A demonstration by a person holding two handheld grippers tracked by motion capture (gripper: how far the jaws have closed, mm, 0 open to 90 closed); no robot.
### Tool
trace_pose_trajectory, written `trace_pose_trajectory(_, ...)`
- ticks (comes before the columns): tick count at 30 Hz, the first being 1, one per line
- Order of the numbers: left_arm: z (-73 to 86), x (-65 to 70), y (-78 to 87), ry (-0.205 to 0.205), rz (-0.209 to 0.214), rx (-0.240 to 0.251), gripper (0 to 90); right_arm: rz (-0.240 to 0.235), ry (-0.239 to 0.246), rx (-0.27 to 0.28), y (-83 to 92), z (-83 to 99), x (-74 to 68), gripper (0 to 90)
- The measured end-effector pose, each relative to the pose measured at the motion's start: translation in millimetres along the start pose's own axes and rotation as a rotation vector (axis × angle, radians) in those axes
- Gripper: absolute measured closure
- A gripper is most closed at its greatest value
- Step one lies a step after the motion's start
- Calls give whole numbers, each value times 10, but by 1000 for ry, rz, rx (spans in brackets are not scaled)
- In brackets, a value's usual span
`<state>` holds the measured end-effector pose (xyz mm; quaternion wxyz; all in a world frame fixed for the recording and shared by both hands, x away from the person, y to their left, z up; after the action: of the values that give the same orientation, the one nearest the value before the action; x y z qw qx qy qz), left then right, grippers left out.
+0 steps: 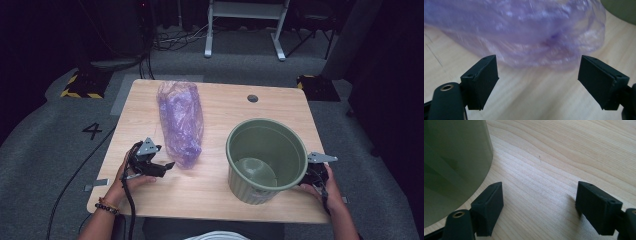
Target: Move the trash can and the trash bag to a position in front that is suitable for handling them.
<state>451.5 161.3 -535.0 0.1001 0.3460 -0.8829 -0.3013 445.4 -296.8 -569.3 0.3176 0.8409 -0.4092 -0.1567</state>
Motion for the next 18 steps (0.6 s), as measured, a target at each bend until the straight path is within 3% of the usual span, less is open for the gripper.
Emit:
trace_pose_trajectory(3,-133,-44,-57,12,-10,31,177,0,0,0,0,0,0,224)
trace_pose_trajectory(6,-220,-103,-113,-7,-32,38,214,-2,0,0,0,0,-1,224)
trace_pose_trajectory(8,-242,-140,-165,0,-28,33,223,-2,1,0,0,-1,0,224)
trace_pose_trajectory(11,-230,-155,-252,13,16,26,282,-2,1,0,-1,-1,0,224)
trace_pose_trajectory(14,-180,-157,-357,24,43,-5,320,-3,2,0,-1,-1,0,224)
trace_pose_trajectory(18,-110,-147,-489,1,53,-58,368,-4,3,-1,-2,-1,-1,223)
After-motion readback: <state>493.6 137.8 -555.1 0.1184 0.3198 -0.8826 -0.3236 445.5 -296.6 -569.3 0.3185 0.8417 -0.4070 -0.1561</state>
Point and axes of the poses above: each handheld gripper's, and its own axes: y roughly backward along the jaws, z roughly out of its underside, x roughly to its right, the point moved 10 cm from there along -y, roughly forward along the jaws
